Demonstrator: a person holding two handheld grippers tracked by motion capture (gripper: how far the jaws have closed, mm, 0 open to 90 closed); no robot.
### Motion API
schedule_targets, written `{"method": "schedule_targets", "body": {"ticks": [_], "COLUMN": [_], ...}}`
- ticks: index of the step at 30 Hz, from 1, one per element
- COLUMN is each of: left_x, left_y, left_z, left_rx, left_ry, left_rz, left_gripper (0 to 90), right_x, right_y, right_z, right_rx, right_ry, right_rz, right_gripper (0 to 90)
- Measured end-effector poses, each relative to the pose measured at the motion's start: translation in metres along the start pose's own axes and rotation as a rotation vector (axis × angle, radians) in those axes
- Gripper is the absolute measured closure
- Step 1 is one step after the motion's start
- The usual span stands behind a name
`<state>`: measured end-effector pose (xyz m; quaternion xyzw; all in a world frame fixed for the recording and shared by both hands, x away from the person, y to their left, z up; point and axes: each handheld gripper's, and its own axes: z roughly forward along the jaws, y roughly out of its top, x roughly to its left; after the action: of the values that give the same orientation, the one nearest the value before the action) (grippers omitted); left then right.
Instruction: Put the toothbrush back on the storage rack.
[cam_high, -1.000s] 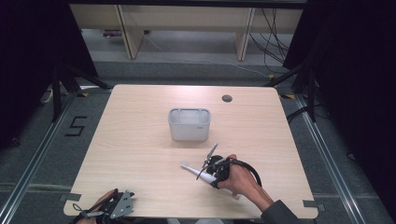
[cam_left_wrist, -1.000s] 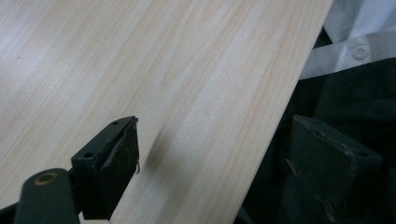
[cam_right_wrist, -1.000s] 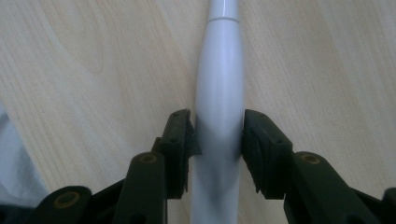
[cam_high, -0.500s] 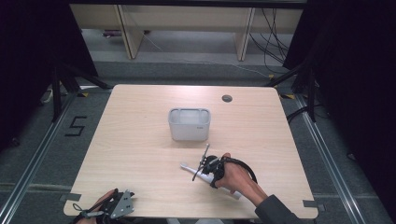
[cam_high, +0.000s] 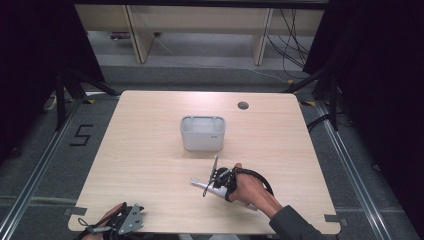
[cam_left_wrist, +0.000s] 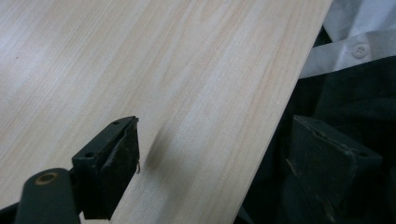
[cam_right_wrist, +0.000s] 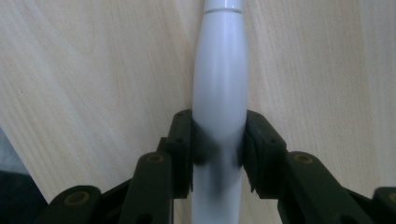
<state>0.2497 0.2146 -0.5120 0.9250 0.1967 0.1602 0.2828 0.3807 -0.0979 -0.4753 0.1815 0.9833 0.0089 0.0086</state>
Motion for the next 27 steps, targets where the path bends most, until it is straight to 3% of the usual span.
{"method": "schedule_targets", "body": {"ticks": [2,3,4,7,18,20,22,23,24,25,27], "left_x": [0.0,0.0,-0.001,0.0,0.001,0.0,0.0,0.0,0.0,0.0,0.0], "left_y": [0.0,0.0,0.0,0.0,0.0,0.0,0.0,0.0,0.0,0.001,0.0], "left_z": [0.0,0.0,0.0,0.0,-0.001,-0.001,-0.001,0.0,-0.001,-0.001,-0.001], "left_rx": [-0.003,-0.001,0.0,-0.003,-0.004,-0.005,0.001,-0.003,-0.003,-0.005,-0.006], "left_ry": [-0.001,-0.002,-0.004,0.001,0.002,0.0,0.0,0.002,0.004,0.004,0.002], "left_rz": [-0.001,0.002,0.001,-0.001,0.001,0.001,0.007,0.001,-0.001,0.0,0.002], "left_gripper": [16.3,16.3,16.4,16.4,16.4,16.4,16.4,16.4,16.4,16.4,16.4], "right_x": [0.0,-0.002,0.0,-0.001,0.001,-0.001,-0.005,-0.005,-0.005,-0.003,-0.005], "right_y": [0.001,0.002,0.002,0.003,0.0,-0.004,-0.011,-0.011,-0.013,-0.016,-0.021], "right_z": [0.0,0.001,0.0,0.0,-0.002,-0.008,-0.017,-0.017,-0.022,-0.027,-0.035], "right_rx": [0.008,-0.001,0.01,0.02,-0.001,-0.034,-0.109,-0.109,-0.137,-0.174,-0.205], "right_ry": [0.006,-0.004,-0.006,0.003,-0.005,-0.032,-0.046,-0.046,-0.055,-0.035,-0.037], "right_rz": [0.004,-0.02,0.001,-0.009,-0.028,-0.023,-0.04,-0.04,-0.014,0.037,0.054], "right_gripper": [66.2,66.2,66.2,66.3,66.5,66.5,66.5,66.5,66.5,66.5,66.5]}}
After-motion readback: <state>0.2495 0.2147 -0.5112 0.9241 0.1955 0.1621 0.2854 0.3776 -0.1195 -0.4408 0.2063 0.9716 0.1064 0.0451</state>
